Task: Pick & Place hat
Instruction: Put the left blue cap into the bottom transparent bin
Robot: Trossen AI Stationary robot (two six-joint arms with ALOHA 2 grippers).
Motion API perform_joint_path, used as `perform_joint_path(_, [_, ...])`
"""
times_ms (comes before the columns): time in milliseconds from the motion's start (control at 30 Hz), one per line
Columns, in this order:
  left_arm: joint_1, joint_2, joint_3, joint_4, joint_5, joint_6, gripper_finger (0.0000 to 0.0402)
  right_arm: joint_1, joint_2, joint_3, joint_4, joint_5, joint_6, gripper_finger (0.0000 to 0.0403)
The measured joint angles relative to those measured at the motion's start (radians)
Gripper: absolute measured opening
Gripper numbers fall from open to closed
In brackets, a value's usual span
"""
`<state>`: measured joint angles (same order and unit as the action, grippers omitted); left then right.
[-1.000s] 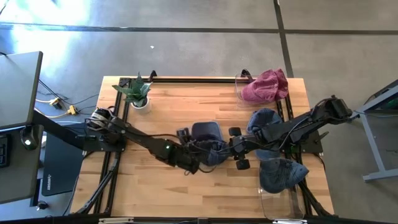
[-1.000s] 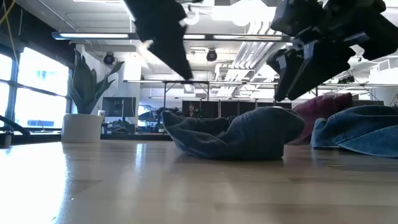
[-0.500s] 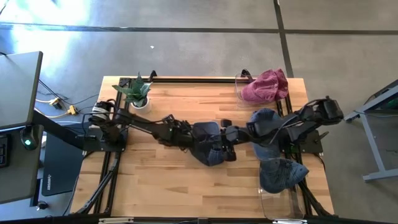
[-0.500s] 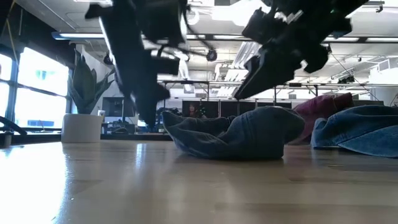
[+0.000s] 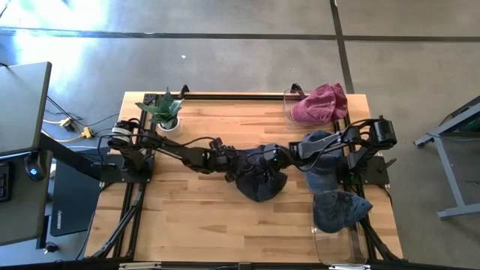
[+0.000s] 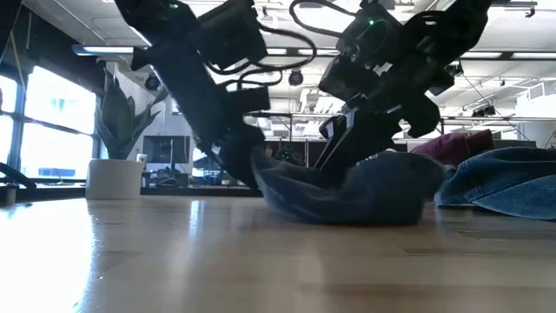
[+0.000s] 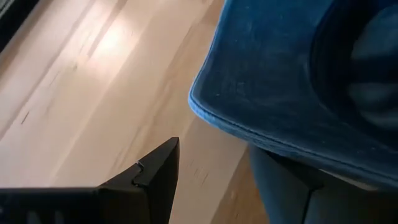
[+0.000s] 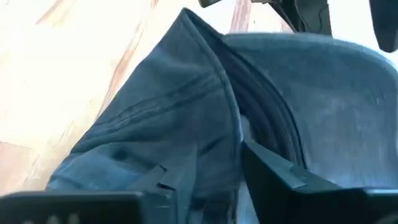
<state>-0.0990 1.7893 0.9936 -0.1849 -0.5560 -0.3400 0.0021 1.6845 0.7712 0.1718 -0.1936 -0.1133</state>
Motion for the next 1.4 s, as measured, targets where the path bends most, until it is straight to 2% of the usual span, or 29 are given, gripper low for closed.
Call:
perform_joint_path(167, [0.001,0.0,0.0,0.064,0.005,0.041,0.0191,0.015,-0.004,0.0,0.002,0.002,-0.048,0.0033])
perform_joint_path(233, [0.001,0.0,0.0,0.08,0.005,0.055,0.0191,0.03,-0.004,0.0,0.003,0.001,-0.083,0.0011])
perform_joint_path(333, [0.001,0.0,0.0,0.088,0.005,0.067,0.0191,0.053,-0.004,0.0,0.015,-0.022,-0.102,0.0024])
perform_joint_path(400, [0.001,0.0,0.0,0.096,0.005,0.074,0.0191,0.063,-0.004,0.0,0.045,-0.084,-0.123,0.0027])
perform_joint_path(500, [0.0,0.0,0.0,0.126,0.01,0.083,0.0191,0.072,-0.005,0.0,0.099,-0.177,-0.138,0.0011])
perform_joint_path(567, [0.0,0.0,0.0,0.138,0.035,0.099,0.0191,0.074,-0.009,0.0,0.121,-0.182,-0.139,0.0006])
perform_joint_path(667, [0.001,0.0,0.0,0.138,0.076,0.126,0.0191,0.073,-0.016,0.0,0.148,-0.135,-0.124,0.0014])
perform_joint_path(800, [0.0,0.0,0.0,0.144,0.079,0.127,0.0191,0.076,-0.03,0.0,0.156,0.049,-0.105,0.0009])
perform_joint_path(900, [0.001,0.0,-0.001,0.189,0.086,0.145,0.0191,0.085,-0.032,0.0,0.154,0.158,-0.169,0.0005])
perform_joint_path(1033, [0.0,0.0,-0.001,0.258,0.176,0.188,0.0191,0.083,-0.023,0.0,0.123,0.135,-0.205,0.0015])
perform_joint_path(1167, [-0.002,0.0,-0.001,0.259,0.202,0.197,0.0191,0.077,0.001,0.0,0.069,0.123,-0.201,0.002])
perform_joint_path(1300, [-0.022,-0.003,0.0,0.246,0.151,0.205,0.0191,0.077,0.03,0.0,0.041,0.121,-0.193,0.0035])
perform_joint_path(1400, [-0.049,-0.035,0.019,0.173,0.07,0.205,0.0191,0.078,0.03,0.0,0.032,0.137,-0.169,0.0073])
